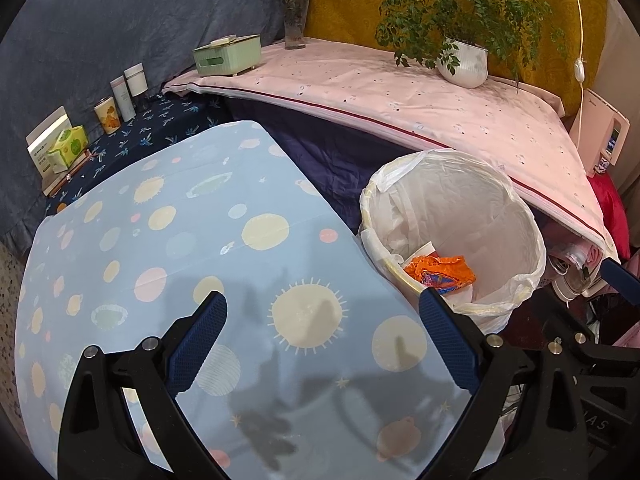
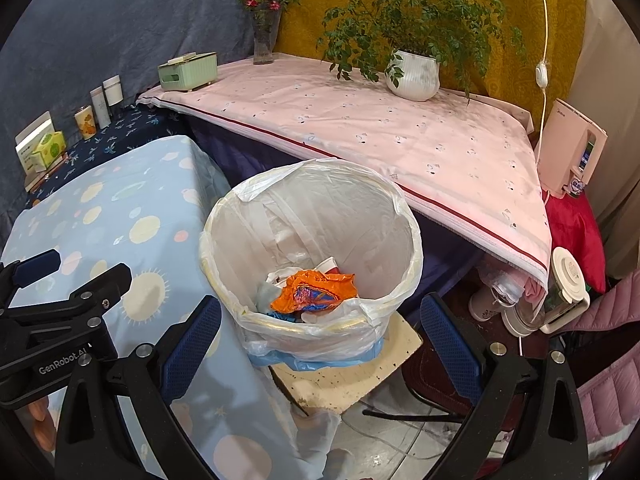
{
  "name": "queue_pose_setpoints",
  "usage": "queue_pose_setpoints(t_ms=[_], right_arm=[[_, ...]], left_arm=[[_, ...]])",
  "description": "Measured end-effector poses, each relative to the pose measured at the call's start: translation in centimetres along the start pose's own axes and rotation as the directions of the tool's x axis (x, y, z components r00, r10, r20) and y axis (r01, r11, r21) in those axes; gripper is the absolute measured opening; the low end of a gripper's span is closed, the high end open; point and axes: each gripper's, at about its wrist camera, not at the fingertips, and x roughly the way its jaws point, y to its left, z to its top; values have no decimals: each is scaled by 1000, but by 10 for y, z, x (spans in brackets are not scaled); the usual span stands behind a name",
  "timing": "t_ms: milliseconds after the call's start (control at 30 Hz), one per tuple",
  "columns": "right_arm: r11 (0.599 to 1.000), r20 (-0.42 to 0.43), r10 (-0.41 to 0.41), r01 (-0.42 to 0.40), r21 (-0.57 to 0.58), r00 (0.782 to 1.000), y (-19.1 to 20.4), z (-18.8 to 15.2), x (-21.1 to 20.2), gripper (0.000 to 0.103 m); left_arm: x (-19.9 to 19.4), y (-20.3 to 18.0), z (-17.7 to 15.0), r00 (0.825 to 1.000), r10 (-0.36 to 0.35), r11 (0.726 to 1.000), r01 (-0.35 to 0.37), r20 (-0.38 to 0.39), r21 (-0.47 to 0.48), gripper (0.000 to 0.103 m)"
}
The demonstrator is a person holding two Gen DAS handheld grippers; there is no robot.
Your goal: Collect trash
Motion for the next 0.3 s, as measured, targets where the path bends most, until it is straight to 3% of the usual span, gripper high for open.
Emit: queue_pose_setpoints(t_ms=[300], right_arm=[[1000, 3, -1, 1, 6, 1000, -2, 0, -1, 96]], left_arm=[[-2, 1, 2, 1000, -7, 1000, 7, 3, -3, 92]])
